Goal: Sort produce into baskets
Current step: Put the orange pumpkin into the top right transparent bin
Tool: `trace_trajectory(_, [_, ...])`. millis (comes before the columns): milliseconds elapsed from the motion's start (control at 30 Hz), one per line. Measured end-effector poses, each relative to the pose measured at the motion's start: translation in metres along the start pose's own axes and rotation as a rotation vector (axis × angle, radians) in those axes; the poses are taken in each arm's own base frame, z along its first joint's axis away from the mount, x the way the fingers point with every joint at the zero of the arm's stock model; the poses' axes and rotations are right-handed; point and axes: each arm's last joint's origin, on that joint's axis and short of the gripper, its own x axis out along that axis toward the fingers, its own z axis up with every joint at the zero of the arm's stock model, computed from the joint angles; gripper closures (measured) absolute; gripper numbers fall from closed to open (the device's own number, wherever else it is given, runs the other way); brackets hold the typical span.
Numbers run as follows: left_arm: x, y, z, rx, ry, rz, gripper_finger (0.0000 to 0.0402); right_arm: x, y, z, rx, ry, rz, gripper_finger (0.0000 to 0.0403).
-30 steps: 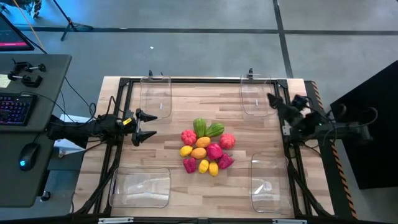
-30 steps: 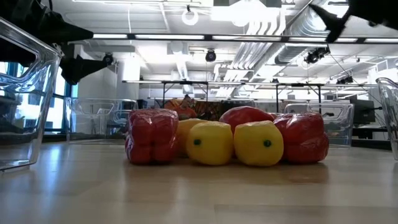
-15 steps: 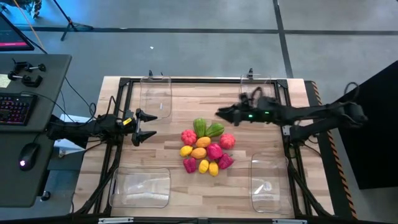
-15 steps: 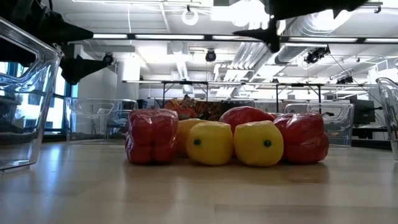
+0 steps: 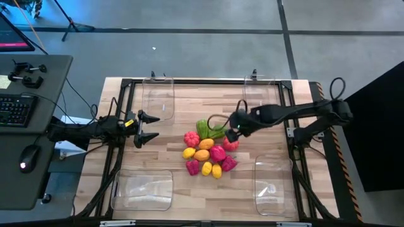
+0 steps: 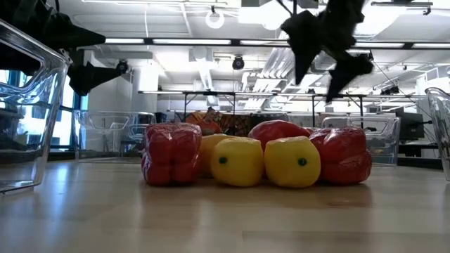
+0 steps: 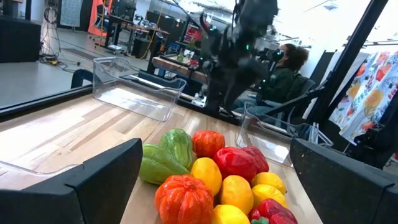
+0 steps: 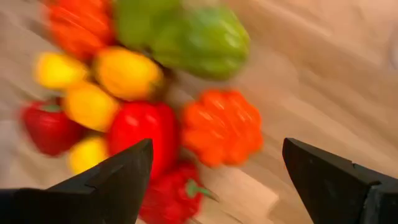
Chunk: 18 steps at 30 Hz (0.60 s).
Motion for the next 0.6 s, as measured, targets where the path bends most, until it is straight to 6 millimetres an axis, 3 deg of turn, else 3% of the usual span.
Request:
trace_trajectory(100, [0.0, 0.0, 0.0, 0.0, 0.0, 0.0, 0.0007, 0.011, -0.005, -0.008, 0.028, 0.068, -0.017, 0.0054])
trace_trajectory(267, [0.0, 0.0, 0.0, 0.0, 0.0, 0.0, 0.0007, 0.019, -0.013, -0.009, 0.075, 0.019, -0.063, 0.0054])
trace_trajectory(600, [0.0, 0.0, 0.0, 0.0, 0.0, 0.0, 0.0007, 0.021, -0.013, -0.006, -0.039, -0.004, -0.045, 0.0054])
